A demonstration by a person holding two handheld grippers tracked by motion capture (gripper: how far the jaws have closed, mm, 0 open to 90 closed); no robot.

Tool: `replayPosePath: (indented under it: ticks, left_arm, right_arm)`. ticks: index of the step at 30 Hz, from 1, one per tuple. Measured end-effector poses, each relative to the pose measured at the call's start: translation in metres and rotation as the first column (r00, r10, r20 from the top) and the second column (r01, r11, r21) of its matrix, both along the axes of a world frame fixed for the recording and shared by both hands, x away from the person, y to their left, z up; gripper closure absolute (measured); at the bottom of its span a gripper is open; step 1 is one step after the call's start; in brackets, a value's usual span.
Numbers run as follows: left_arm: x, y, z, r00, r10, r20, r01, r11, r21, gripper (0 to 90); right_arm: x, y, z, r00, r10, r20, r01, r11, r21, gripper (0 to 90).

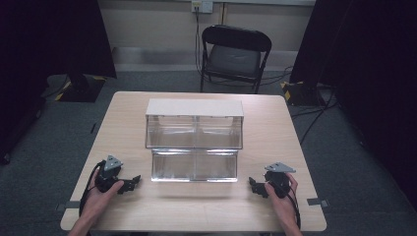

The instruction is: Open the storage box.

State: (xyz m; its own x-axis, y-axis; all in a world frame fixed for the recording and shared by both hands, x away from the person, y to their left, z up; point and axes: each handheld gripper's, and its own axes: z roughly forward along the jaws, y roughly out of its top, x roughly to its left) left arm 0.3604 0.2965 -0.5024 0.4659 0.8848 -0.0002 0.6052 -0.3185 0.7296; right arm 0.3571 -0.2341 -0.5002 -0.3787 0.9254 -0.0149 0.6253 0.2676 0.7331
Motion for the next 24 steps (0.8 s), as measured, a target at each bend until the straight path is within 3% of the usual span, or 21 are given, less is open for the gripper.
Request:
replayPosePath:
  ticks: [6,10,12,15,24]
  left_arm:
    - [0.000,0.001,0.001,1.0000,-0.006,-0.003,0.006,1.0000,0.001,9.1]
    - [-0.001,0.002,0.002,0.9998,0.018,-0.005,-0.018,0.9997,-0.019,17.1]
    - [-0.002,0.003,0.003,0.9995,0.027,-0.018,-0.027,0.9991,-0.032,15.9]
    - [-0.002,0.004,0.006,0.9995,0.020,-0.023,-0.021,0.9980,-0.060,18.5]
    - [-0.009,-0.002,0.018,0.9993,-0.036,0.007,0.036,0.9980,-0.052,19.0]
  right_arm:
    - [0.000,0.000,0.000,1.0000,0.000,0.000,0.000,1.000,0.000,12.3]
    - [0.000,0.000,0.000,1.0000,0.000,0.000,0.000,1.000,0.000,12.3]
    - [0.000,0.000,0.000,1.0000,0.001,0.001,-0.001,1.000,0.000,12.3]
    - [0.000,0.000,0.000,1.0000,0.000,0.000,0.000,1.000,0.000,12.2]
    - [0.000,0.000,0.000,1.0000,0.001,0.000,-0.001,1.000,0.001,12.2]
